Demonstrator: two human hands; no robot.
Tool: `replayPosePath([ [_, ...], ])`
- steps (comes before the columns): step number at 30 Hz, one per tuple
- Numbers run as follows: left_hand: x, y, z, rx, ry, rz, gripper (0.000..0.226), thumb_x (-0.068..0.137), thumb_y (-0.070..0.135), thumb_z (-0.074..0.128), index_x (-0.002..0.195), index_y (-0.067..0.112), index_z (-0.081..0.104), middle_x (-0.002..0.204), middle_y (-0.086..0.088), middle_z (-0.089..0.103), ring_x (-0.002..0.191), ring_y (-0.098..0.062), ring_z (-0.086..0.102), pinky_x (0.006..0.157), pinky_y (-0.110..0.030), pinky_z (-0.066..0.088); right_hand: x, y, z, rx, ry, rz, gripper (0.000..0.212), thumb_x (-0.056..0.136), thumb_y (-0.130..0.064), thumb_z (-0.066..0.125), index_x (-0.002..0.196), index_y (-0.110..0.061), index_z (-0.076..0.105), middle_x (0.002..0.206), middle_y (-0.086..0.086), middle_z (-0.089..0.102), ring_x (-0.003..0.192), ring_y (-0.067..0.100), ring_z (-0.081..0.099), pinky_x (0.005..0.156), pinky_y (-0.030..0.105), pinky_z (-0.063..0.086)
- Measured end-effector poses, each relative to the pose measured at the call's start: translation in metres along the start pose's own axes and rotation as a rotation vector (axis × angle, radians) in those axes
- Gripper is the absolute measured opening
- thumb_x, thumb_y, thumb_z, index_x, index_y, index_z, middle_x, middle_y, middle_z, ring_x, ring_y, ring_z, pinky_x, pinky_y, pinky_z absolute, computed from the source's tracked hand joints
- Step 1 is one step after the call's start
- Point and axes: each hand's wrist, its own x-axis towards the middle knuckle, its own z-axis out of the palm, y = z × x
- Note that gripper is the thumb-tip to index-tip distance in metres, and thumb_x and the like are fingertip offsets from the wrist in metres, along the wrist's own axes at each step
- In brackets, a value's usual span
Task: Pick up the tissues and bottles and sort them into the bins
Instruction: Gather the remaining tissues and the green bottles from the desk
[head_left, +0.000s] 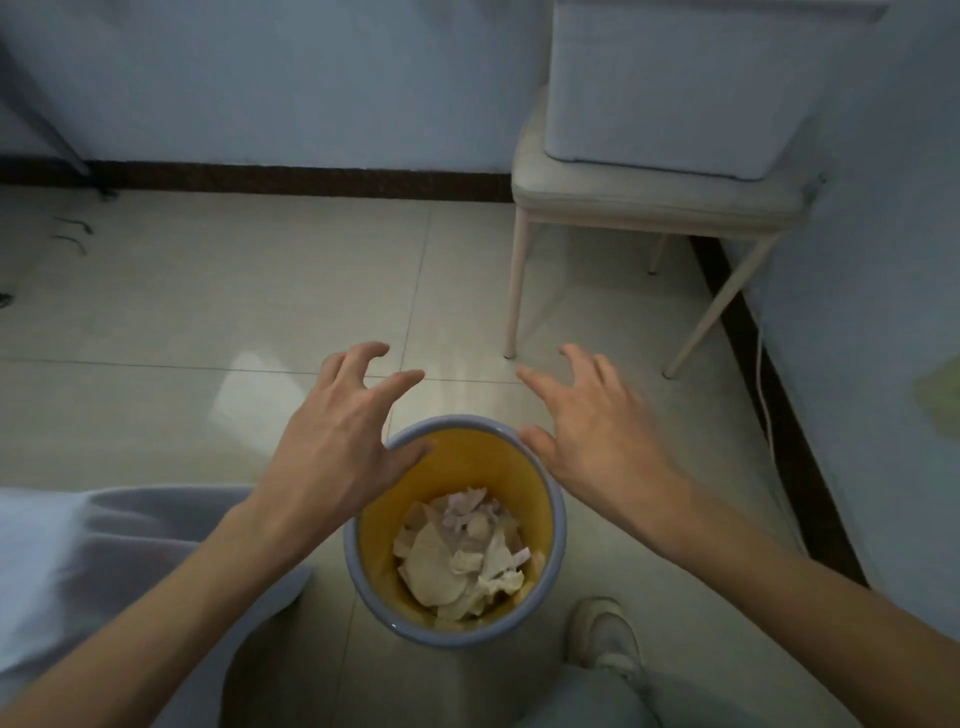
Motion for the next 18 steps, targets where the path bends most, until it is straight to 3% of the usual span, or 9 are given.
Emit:
replayPosePath([
  [7,0.041,0.066,-0.148,-0.067,0.009,-0.054,0.077,0.083,0.059,0.080,0.150,0.034,0.053,0.165,-0.002,0.029,0.151,-0.026,0.028,0.111,-0.047,0.047,-0.003,-0.024,-0.160,0.063,-0.003,-0.023,0.059,0.102,-0.046,0.058,0.157,-0.040,0.037,0.167,0.004,0.019,0.154,0.027,0.020,0.111,0.046,0.043],
  [11,0.046,0.090,-0.285,-0.033,0.004,-0.087,0.074,0.083,0.060,0.079,0.148,0.036,0.053,0.166,-0.001,0.024,0.154,-0.026,0.022,0.117,-0.047,0.042,-0.018,-0.052,-0.293,0.128,-0.001,-0.005,0.056,0.104,-0.042,0.057,0.157,-0.039,0.039,0.169,0.004,0.017,0.157,0.025,0.015,0.108,0.047,0.046],
  [18,0.011,0.128,-0.541,-0.045,-0.038,-0.164,0.075,0.084,0.061,0.077,0.151,0.038,0.051,0.165,0.003,0.022,0.154,-0.020,0.017,0.115,-0.042,0.043,-0.094,-0.107,-0.537,0.261,0.042,0.017,0.059,0.104,-0.042,0.056,0.160,-0.039,0.035,0.169,0.008,0.025,0.151,0.029,0.029,0.113,0.046,0.041],
])
